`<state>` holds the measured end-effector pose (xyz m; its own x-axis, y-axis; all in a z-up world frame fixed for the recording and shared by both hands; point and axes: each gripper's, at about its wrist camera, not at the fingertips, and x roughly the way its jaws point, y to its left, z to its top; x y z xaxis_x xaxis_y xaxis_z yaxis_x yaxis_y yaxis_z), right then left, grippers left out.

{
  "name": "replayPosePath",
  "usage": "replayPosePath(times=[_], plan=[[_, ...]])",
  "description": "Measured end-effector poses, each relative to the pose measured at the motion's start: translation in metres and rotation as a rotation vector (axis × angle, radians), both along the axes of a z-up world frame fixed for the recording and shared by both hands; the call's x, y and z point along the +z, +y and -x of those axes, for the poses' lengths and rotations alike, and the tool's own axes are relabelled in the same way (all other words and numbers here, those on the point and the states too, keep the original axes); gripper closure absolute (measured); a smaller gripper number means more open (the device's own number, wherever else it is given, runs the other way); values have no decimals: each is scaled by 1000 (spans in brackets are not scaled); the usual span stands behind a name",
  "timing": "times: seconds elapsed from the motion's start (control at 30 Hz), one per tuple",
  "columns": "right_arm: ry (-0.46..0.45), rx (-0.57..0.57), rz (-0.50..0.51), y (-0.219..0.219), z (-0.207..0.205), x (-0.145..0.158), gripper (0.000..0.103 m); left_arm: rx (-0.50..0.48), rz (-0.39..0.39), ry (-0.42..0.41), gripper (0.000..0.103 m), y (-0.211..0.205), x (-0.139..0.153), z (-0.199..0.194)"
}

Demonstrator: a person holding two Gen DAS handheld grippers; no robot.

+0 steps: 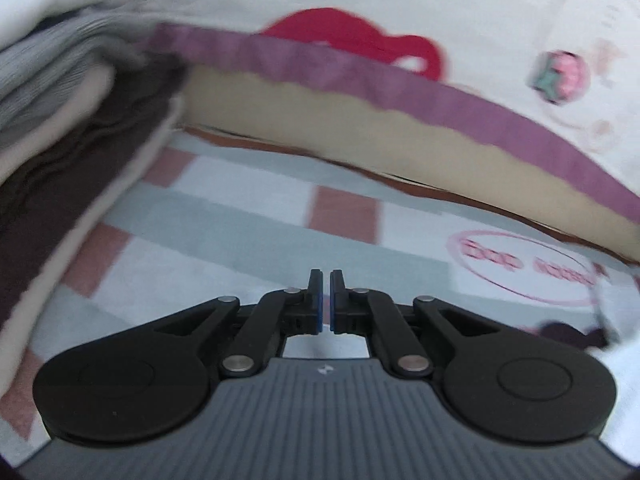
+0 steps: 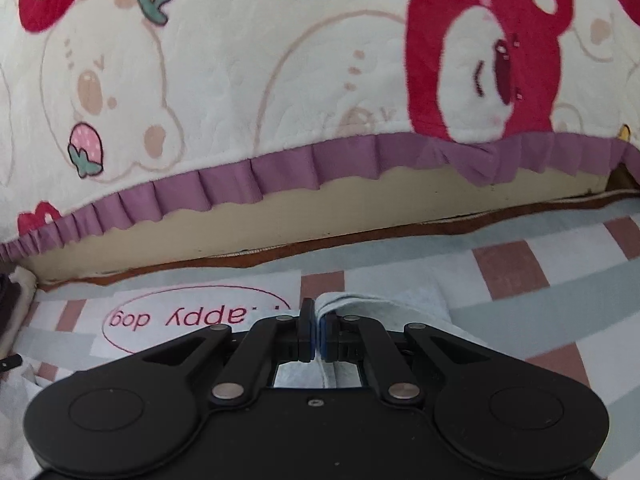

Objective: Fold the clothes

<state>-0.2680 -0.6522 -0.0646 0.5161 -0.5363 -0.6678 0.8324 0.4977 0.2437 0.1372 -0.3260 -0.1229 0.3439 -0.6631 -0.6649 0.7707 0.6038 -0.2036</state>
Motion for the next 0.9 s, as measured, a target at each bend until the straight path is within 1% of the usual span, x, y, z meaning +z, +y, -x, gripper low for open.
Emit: replayPosePath(times=[0.1,0.17,0.2,0.27,0.3,0.33,0.37,0.4,0.43,0.47,0.5,0.57,0.63,0.7,0.77,0.83,0.87,0.9], plan=[[22,-1,-21,-7,-3,-12,99,-154,-45,53,97,-15,-8,20],[28,-1,-36,-11,-4,-19,98,-268,-119,82,95,-28,-21,37],[0,-2,-46,-12,0,-19,98,-312,-157,70,92,-34,-26,46],[-56,-3,-68,-15,7,-20,96,-348,-210,-41,90,-40,-28,66],[-86,-6,-76,-16,12,-19,86,-356,-224,-71,90,-42,-28,70],[-120,-12,-75,-16,20,-15,80,-364,-238,-100,90,-45,-28,74],[-150,-22,-69,-15,28,-11,65,-365,-247,-119,90,-47,-27,76],[-168,-40,-50,-15,38,-6,59,-351,-244,-113,89,-48,-27,75],[-185,-57,-33,-14,49,-2,59,-334,-246,-112,85,-49,-27,74],[-200,-72,-26,-15,60,1,59,-310,-263,-124,82,-52,-26,73],[-207,-89,-27,-17,72,2,59,-287,-279,-143,77,-56,-24,74],[-191,-115,-33,-17,94,1,59,-256,-298,-208,79,-67,-16,82],[-161,-122,-45,-13,113,-4,59,-283,-260,-240,79,-82,2,96],[-130,-119,-64,-7,128,-12,59,-353,-185,-208,76,-102,23,117],[-118,-115,-98,0,138,-24,59,-476,-114,-162,72,-132,36,148],[-125,-100,-131,9,142,-37,60,-614,-71,-129,61,-162,40,183],[-133,-84,-147,13,141,-43,66,-680,-59,-121,60,-177,38,203],[-146,-48,-159,16,137,-48,80,-736,-56,-117,60,-189,33,220]])
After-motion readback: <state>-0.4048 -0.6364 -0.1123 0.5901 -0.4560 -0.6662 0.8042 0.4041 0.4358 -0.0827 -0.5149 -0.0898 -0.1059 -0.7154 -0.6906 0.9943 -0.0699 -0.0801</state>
